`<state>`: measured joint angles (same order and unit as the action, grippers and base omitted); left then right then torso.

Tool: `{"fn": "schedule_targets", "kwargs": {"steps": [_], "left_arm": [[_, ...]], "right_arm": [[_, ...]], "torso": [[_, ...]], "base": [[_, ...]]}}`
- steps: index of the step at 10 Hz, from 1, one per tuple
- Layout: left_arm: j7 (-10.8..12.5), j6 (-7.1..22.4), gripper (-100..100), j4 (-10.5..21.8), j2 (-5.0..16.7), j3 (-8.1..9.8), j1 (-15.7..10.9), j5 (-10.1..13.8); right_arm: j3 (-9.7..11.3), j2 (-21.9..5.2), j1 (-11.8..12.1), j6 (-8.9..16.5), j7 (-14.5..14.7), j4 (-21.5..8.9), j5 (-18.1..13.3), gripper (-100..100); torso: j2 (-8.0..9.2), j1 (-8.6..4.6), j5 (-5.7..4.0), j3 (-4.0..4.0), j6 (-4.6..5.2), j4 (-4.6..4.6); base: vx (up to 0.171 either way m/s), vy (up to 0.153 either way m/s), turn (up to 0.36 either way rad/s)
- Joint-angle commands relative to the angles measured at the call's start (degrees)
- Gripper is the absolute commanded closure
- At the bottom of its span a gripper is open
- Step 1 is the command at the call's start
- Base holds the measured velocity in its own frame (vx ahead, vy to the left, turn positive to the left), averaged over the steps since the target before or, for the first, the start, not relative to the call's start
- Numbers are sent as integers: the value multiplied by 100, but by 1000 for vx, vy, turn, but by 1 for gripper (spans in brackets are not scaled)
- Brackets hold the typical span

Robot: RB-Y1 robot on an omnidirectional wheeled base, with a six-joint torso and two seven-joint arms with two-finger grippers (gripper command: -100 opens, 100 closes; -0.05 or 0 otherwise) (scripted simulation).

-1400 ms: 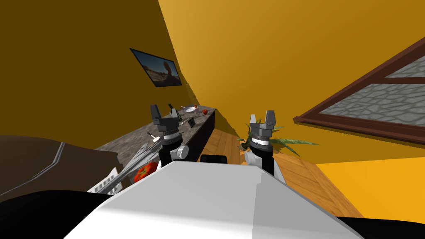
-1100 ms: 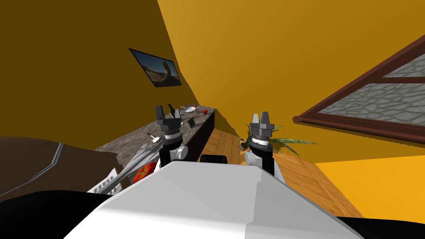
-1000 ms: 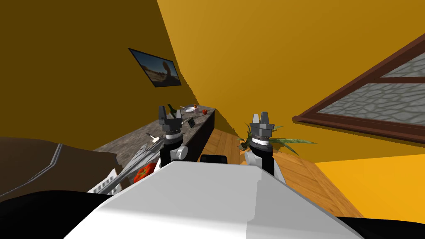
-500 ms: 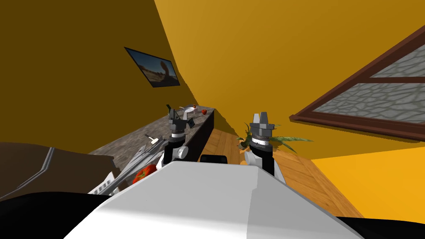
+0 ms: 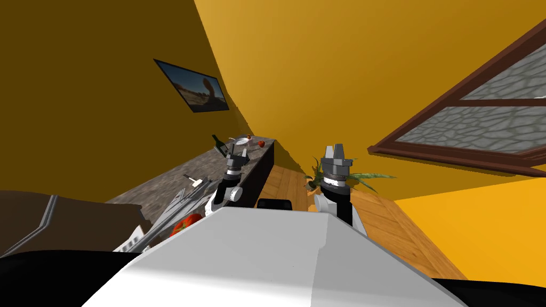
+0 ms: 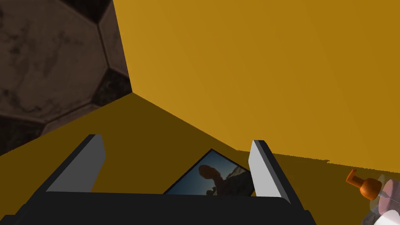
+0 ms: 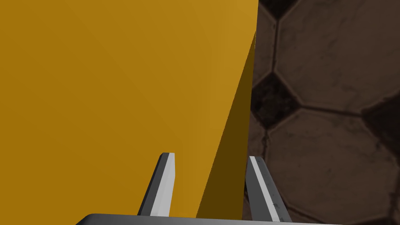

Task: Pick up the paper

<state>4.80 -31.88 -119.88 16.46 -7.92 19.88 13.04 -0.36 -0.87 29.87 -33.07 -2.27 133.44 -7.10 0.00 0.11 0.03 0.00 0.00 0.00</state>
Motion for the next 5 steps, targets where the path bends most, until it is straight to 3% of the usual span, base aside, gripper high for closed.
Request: {"fn": "schedule_targets", "kwargs": {"steps": [1, 5], "left_arm": [[217, 97, -100, 242, 183, -96, -90, 137], [599, 209, -100, 749, 562, -222, -296, 395]], "right_arm": [[0, 0, 0, 0, 0, 0, 0, 0], [0, 0, 0, 0, 0, 0, 0, 0]], "torso": [[0, 0, 0, 0, 0, 0], [-1, -2, 0, 0, -1, 0]], "base": [[-7, 34, -59], [-3, 22, -45]]}}
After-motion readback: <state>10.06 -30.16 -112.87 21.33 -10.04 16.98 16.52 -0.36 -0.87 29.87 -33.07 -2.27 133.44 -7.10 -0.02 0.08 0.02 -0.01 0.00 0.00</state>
